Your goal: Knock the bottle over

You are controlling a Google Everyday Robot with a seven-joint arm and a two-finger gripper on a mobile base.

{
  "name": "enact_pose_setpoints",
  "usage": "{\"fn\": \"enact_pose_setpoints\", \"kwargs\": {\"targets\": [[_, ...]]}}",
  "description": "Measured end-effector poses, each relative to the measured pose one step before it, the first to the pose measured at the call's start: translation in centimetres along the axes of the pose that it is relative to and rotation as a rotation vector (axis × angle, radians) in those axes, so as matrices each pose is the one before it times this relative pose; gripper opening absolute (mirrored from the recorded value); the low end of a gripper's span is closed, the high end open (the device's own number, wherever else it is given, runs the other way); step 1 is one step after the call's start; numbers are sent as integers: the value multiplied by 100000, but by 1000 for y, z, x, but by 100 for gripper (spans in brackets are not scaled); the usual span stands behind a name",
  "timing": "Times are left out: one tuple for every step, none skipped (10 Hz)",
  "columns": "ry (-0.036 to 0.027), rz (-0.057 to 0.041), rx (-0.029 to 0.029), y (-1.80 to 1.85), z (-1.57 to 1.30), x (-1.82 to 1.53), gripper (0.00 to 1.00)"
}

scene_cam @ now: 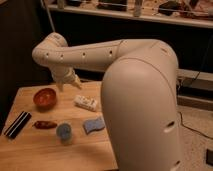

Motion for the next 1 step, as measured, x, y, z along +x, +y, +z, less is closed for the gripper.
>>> {"fn": "enact_pose_setpoints", "kwargs": {"targets": [[-12, 22, -4, -13, -7, -7, 65]]}}
